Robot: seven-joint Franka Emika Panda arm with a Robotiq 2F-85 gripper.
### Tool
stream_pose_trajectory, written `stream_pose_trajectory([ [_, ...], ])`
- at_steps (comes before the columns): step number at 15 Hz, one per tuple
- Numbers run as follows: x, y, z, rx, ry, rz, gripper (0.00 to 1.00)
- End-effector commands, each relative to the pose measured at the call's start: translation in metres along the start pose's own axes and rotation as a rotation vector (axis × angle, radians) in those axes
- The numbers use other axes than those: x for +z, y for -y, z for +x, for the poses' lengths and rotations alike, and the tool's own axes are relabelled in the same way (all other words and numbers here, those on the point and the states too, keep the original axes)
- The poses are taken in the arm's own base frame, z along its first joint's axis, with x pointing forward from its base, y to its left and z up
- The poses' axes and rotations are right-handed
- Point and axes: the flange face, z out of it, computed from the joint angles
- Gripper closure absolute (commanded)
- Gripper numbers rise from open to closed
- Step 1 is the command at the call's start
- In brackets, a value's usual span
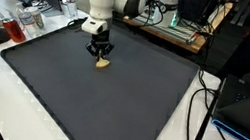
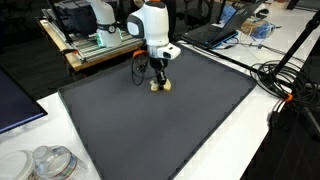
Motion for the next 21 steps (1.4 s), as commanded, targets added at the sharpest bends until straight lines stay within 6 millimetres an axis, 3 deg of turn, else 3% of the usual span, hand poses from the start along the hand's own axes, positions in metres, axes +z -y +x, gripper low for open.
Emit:
stream_pose_trajectory([
  [1,-0.006,-0.002,0.005,-0.047,0.017,0.019,0.98],
  [12,-0.034,0.001,0.015,-0.1,0.045,0.036,0.97],
  [20,-0.041,0.005,0.022,-0.149,0.064,0.039,0.97],
  [21,-0.041,0.005,0.023,-0.143,0.073,0.045,0.65],
])
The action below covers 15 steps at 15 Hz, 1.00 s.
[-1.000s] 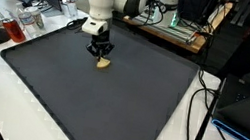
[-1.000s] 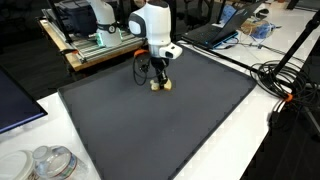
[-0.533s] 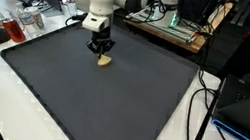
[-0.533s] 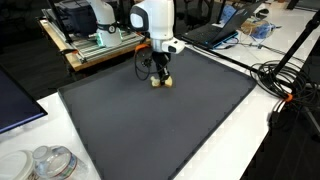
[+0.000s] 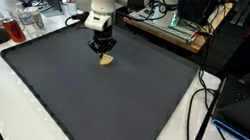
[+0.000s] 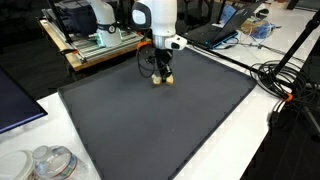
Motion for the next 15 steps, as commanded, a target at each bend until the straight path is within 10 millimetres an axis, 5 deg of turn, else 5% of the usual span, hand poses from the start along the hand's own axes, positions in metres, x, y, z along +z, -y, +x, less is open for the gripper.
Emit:
stream_pose_trajectory([
  [1,-0.01,0.005,-0.001,-0.018,0.031,0.009,0.63],
  [10,-0.026,0.009,0.008,0.02,0.049,0.021,0.02],
  [15,-0.046,0.019,0.018,0.21,0.118,0.068,0.0],
])
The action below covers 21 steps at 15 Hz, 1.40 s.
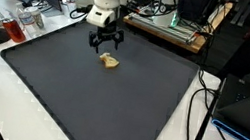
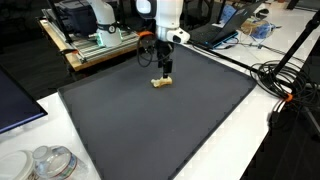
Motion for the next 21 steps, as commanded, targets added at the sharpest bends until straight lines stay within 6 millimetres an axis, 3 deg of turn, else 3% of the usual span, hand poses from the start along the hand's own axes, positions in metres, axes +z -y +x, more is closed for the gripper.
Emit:
stream_pose_trajectory([
  [1,-0.023,0.013,0.007,0.122,0.038,-0.002,0.0],
  [6,-0.048,0.031,0.044,0.147,0.127,-0.073,0.0],
  [14,-0.076,0.058,0.125,-0.02,0.38,-0.186,0.0],
  [21,-0.065,0.074,0.202,-0.082,0.512,-0.162,0.0],
])
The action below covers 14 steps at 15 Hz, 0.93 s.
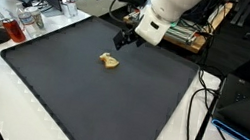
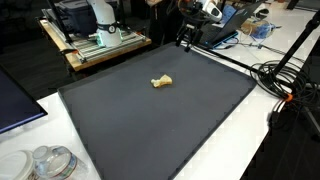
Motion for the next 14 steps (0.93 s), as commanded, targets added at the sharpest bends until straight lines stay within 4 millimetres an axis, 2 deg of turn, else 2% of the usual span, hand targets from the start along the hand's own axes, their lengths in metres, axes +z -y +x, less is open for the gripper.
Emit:
stream_pose_trajectory([
  [1,-0.002,-0.003,0.044,-0.015,0.082,0.008,0.0],
  [5,0.012,0.004,0.086,-0.013,0.157,0.026,0.0],
  [9,0.03,0.01,0.12,-0.021,0.218,0.039,0.0],
  [11,0.038,0.011,0.132,-0.028,0.243,0.039,0.0],
  [14,0.043,0.006,0.137,-0.028,0.235,0.063,0.0],
])
